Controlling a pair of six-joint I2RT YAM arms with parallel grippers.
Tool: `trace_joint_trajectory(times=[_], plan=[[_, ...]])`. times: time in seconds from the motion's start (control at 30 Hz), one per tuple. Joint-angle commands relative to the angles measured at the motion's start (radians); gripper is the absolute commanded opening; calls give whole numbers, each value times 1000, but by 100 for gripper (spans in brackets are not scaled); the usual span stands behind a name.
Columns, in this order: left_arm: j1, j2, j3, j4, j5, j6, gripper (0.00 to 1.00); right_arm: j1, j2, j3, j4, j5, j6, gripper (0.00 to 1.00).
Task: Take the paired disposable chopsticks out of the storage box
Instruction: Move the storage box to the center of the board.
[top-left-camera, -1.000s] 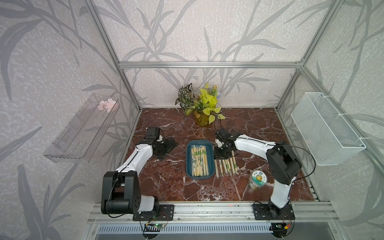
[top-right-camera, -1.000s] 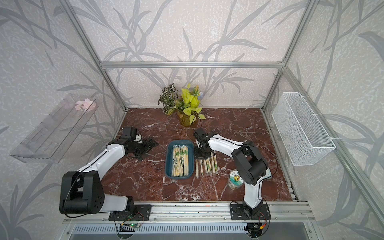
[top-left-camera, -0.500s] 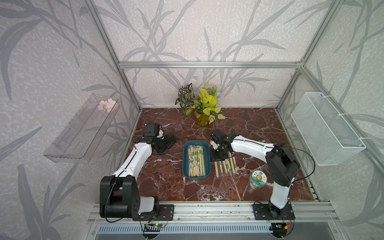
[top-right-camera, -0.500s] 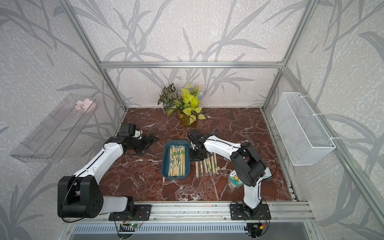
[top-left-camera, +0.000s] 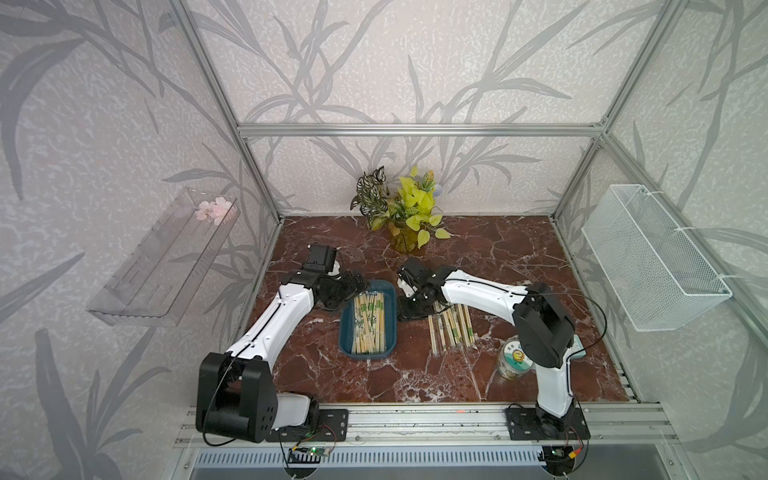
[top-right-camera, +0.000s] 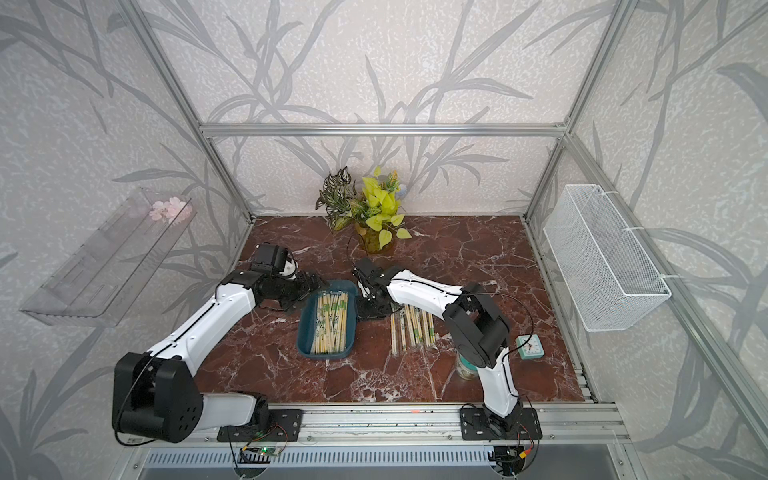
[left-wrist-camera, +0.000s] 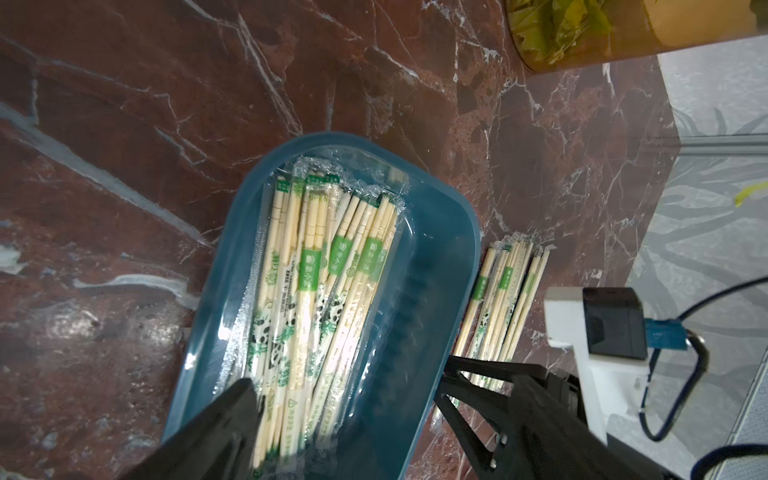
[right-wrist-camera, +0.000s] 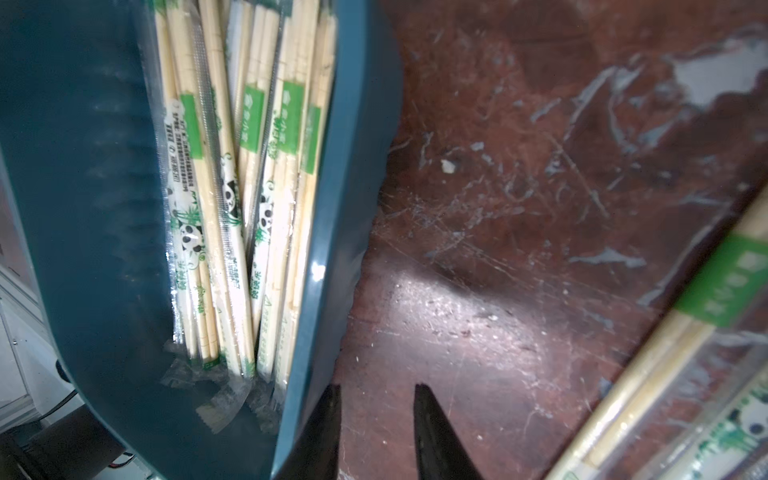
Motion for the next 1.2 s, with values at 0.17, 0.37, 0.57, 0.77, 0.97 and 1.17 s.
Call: trace_joint_trajectory(times=[0.17,0.37,0.57,0.77,0.97,1.17], plan=[[-57,87,62,-100,-140,47,53,-6,-164,-113,72,25,48,32],[-86,150,77,-105,-176,46,31,-4,-181,-139,118,24,52,32],[-126,218,111,-124,-218,62,26,-1,-178,-156,138,24,50,32],[-147,259,126,-139,-265,69,26,0,-168,-159,140,18,42,32],[-156,300,124,-138,-276,76,23,0,-160,-155,141,18,33,32],[-161,335,124,-128,-278,82,17,0,-155,-152,136,18,32,32]])
